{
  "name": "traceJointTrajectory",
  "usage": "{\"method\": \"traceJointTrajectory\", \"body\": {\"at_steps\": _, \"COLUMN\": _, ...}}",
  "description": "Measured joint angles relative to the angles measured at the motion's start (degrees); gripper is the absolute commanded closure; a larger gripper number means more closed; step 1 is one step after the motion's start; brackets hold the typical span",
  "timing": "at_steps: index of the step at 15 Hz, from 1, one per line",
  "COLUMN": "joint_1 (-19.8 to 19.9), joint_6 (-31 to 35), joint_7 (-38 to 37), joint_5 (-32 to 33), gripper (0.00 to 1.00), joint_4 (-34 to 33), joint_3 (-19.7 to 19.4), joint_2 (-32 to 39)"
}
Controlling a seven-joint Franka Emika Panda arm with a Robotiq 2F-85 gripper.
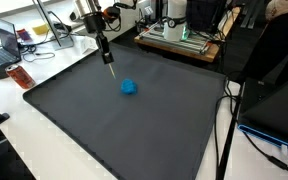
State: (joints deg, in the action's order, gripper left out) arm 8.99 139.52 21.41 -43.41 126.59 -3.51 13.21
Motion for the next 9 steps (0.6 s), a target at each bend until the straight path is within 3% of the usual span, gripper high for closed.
{"method": "traceJointTrajectory", "body": {"at_steps": 3, "joint_1": -2.66, "joint_6": 3.77, "joint_7": -3.43, "joint_5": 4.96, "gripper": 0.97, "joint_4": 5.18, "joint_3": 0.42, "joint_2": -4.64}}
{"method": "traceJointTrajectory", "body": {"at_steps": 8, "joint_1": -7.44, "joint_6": 10.32, "joint_7": -17.64, "joint_5": 16.65, "gripper": 0.97, "joint_4": 12.06, "joint_3": 2.05, "joint_2": -10.35}}
{"method": "traceJointTrajectory", "body": {"at_steps": 9, "joint_1": -8.24, "joint_6": 12.36, "joint_7": -20.59, "joint_5": 18.94, "gripper": 0.88, "joint_4": 13.27, "joint_3": 2.54, "joint_2": -11.25}}
